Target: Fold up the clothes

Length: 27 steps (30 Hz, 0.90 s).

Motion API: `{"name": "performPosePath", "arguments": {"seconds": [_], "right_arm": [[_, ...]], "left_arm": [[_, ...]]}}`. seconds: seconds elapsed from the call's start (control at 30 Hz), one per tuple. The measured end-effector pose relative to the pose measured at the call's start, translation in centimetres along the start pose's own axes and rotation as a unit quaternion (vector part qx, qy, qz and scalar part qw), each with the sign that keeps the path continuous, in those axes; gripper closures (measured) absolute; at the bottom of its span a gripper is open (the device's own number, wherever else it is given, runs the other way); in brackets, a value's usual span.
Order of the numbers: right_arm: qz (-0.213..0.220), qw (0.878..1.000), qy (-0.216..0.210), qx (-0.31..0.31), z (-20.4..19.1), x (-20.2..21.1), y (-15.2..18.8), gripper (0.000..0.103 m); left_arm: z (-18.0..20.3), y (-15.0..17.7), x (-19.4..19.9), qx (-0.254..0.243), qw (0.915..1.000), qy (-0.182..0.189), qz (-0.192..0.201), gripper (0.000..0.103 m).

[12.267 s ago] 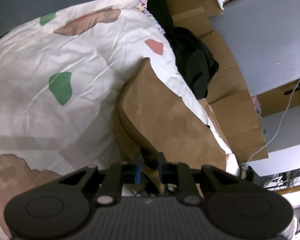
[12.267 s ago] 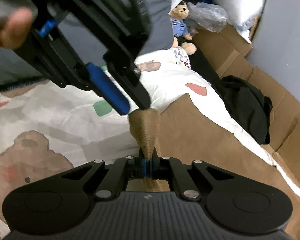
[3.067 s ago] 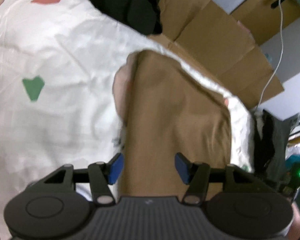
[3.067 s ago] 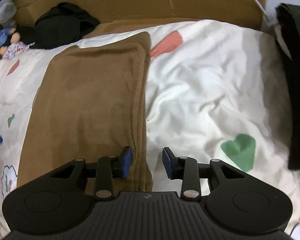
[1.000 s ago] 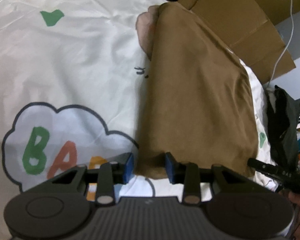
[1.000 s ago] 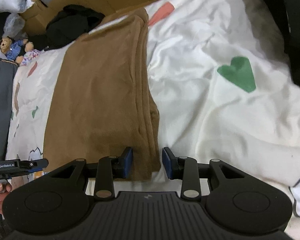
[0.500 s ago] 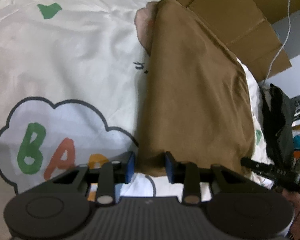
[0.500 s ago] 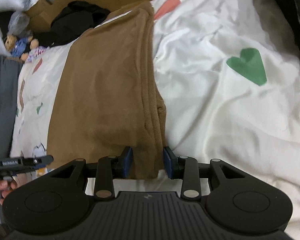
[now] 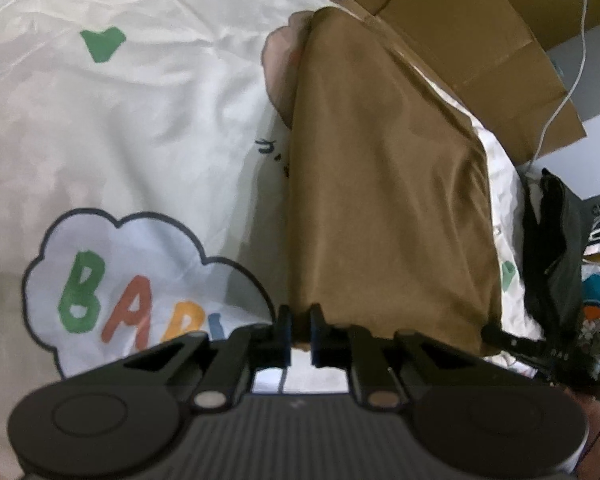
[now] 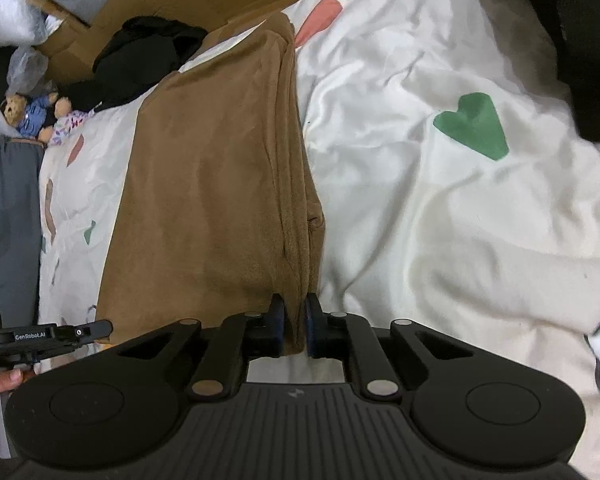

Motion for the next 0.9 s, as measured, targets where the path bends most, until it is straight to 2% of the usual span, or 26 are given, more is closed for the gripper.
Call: {"name": "performPosePath", "arguments": {"seconds": [0.3, 0.37, 0.5, 0.6, 0.63, 0.67, 0.73, 0.83, 0.9], "right_arm": [[-0.022, 1.000, 0.010, -0.007, -0.4, 1.1, 2.1, 0.094], [-0.027, 1.000, 0.010, -0.010, -0.4, 1.2, 2.6, 0.094], [-0.047, 0.999, 0.016, -0.006, -0.2, 0.9, 3.9, 0.095], [-0.046, 0.999, 0.015, -0.004, 0.2, 1.0, 4.4, 0.095], [-0.044, 0.999, 0.016, 0.000, 0.3, 1.0, 4.5, 0.095], [-0.044, 0.999, 0.017, 0.004, 0.3, 1.0, 4.6, 0.094], [-0.048, 0.998, 0.029, 0.013, 0.3, 0.9, 4.7, 0.092], [-0.050, 0.998, 0.036, 0.019, 0.4, 1.1, 4.8, 0.088], [-0.046, 0.998, 0.040, 0.009, 0.8, 1.5, 4.7, 0.080]], "left_arm": [[-0.4, 2.3, 0.7, 0.024, 0.9994, -0.011, -0.021, 0.095], [-0.5, 2.9, 0.7, 0.020, 0.9992, -0.025, -0.022, 0.095], [-0.7, 3.8, 0.0, 0.029, 0.9985, -0.032, -0.034, 0.095], [-0.7, 4.4, -0.5, 0.026, 0.9985, -0.031, -0.036, 0.094], [-0.8, 4.5, -0.7, 0.024, 0.9984, -0.037, -0.037, 0.090], [-1.0, 4.6, -1.0, 0.023, 0.9979, -0.045, -0.041, 0.082], [-1.2, 4.7, -1.3, 0.026, 0.9974, -0.051, -0.044, 0.081], [-1.6, 4.7, -1.1, 0.042, 0.9975, -0.038, -0.041, 0.080], [-1.6, 4.7, -1.0, 0.043, 0.9975, -0.040, -0.041, 0.076]]}}
Point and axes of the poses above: each gripper's, at about its wrist camera, not at the fingertips, and x roughly against the way its jaws point, z to its right, y to its underside, the point moved 7 cm from there along -x, roughly the way its jaws point, and after that the axes turned 9 degrees about -z, right-handed, at the moved point
